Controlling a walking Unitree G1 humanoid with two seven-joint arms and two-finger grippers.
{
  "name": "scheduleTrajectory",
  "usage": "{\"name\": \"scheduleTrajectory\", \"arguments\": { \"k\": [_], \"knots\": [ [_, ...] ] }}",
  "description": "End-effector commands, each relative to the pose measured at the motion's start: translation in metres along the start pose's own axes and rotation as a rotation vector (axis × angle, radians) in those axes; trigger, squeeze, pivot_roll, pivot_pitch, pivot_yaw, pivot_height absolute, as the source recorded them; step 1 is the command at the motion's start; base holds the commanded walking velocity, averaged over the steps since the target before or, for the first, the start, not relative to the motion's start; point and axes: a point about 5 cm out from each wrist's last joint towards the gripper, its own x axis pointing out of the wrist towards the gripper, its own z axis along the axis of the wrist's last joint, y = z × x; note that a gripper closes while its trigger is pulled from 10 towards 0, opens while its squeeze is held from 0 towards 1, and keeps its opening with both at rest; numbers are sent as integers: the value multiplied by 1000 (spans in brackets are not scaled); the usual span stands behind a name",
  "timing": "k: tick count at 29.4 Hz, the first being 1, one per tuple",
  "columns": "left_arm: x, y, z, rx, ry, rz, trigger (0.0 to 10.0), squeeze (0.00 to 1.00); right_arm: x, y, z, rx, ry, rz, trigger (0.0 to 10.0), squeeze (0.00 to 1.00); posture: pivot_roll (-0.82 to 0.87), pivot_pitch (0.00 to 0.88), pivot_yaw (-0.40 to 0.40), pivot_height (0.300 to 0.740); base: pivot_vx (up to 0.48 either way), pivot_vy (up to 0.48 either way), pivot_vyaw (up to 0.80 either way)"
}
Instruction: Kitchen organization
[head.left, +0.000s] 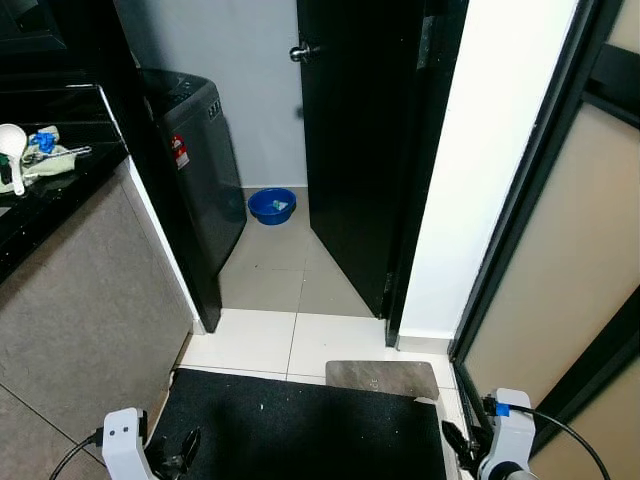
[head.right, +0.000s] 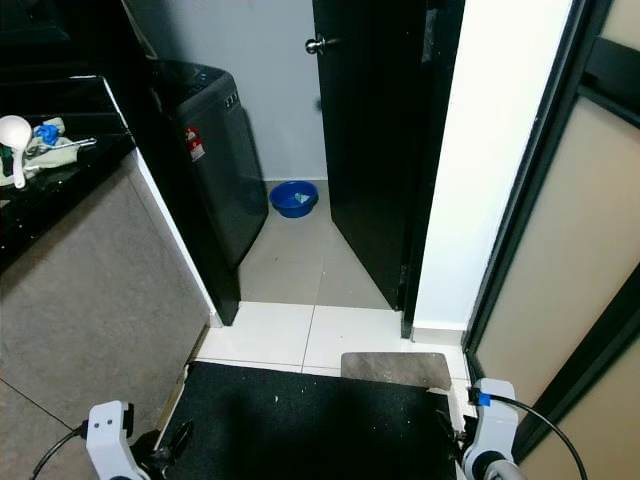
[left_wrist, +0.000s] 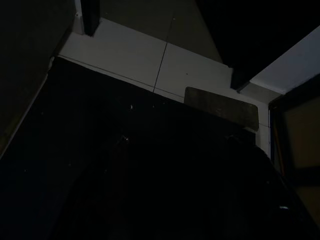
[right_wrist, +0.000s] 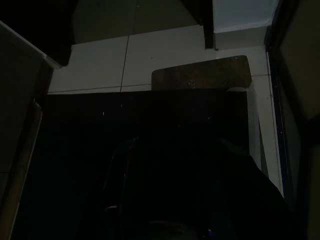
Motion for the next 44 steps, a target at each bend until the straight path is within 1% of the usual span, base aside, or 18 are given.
{"name": "scheduleTrajectory", "arguments": {
  "k": [1,22,31,33,35,36,38,39,40,41,42,43,44],
  "knots": [
    [-2,1,0,-15,-6,0,10000,0,0,1,0,11,-4,5,10000,0,-67,0,44,740,0,0,0],
    [-6,0,0,-11,-11,-6,10000,0,-3,-1,0,14,-12,3,10000,0,-59,0,48,740,0,0,0],
    [-6,0,4,-7,-11,-4,10000,0,-3,-1,3,5,-27,5,10000,0,-72,0,49,740,0,0,0],
    [-7,2,6,10,-15,22,10000,0,-4,-3,6,-4,-42,-2,10000,0,-83,0,48,740,0,0,0],
    [-5,-2,12,56,-25,-2,10000,0,-5,-10,15,2,-83,-52,10000,0,-78,0,47,740,0,0,0],
    [-3,-4,18,85,-39,-17,10000,0,-4,-12,23,12,-110,-57,10000,0,-74,0,39,740,0,0,0],
    [4,-8,37,60,-117,-22,10000,0,0,-13,42,-26,-153,-41,10000,0,-71,0,32,740,0,0,0],
    [4,-8,37,60,-117,-22,10000,0,0,-13,42,-26,-153,-41,10000,0,-71,0,32,740,0,0,0],
    [10,-13,59,82,-183,-27,10000,0,5,-6,70,-24,-232,12,10000,0,-69,0,32,740,0,0,0],
    [13,-18,71,102,-221,-47,10000,0,8,-1,87,-42,-281,35,10000,0,-71,0,31,740,0,0,0],
    [13,-18,71,102,-221,-47,10000,0,8,-1,87,-42,-281,35,10000,0,-71,0,31,740,0,0,0],
    [15,-21,79,115,-245,-61,10000,0,9,2,99,-56,-312,49,10000,0,-71,0,29,740,0,0,0],
    [20,-30,94,184,-269,-93,10000,0,12,8,126,-40,-384,69,10000,0,-70,0,35,740,0,0,0]
  ]
}}
